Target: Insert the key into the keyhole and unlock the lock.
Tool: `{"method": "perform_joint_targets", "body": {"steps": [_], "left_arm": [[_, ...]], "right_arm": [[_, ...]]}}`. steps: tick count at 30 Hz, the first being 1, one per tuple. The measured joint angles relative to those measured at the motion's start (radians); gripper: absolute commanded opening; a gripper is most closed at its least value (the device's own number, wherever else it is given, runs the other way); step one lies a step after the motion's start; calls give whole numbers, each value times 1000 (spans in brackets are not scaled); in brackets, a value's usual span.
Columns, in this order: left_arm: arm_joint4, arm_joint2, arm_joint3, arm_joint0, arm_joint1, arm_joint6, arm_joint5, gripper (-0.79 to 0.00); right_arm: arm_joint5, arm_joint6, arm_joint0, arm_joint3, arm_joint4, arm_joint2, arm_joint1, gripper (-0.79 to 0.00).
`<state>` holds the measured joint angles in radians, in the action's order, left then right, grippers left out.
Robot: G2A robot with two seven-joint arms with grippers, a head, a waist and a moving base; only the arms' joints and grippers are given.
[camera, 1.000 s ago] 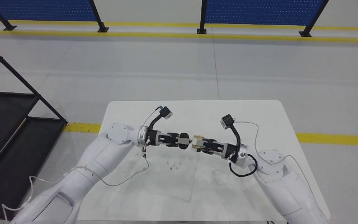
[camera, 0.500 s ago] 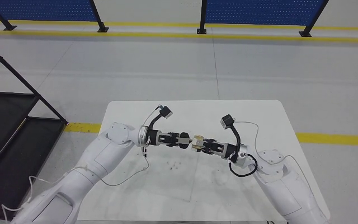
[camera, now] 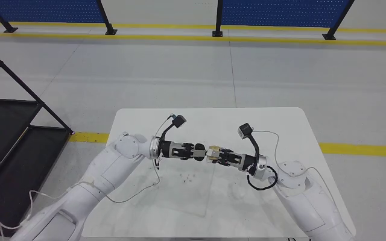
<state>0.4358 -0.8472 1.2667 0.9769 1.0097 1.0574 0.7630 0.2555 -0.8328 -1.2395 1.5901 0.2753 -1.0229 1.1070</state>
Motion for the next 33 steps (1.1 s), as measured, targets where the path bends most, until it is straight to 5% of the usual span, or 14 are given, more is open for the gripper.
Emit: {"method": "perform_joint_targets", "body": {"steps": [33], "left_arm": [[-284, -19, 54, 25, -30, -205, 202, -785]], "right_arm": [[0, 0, 0, 0, 0, 0, 0, -785]]}}
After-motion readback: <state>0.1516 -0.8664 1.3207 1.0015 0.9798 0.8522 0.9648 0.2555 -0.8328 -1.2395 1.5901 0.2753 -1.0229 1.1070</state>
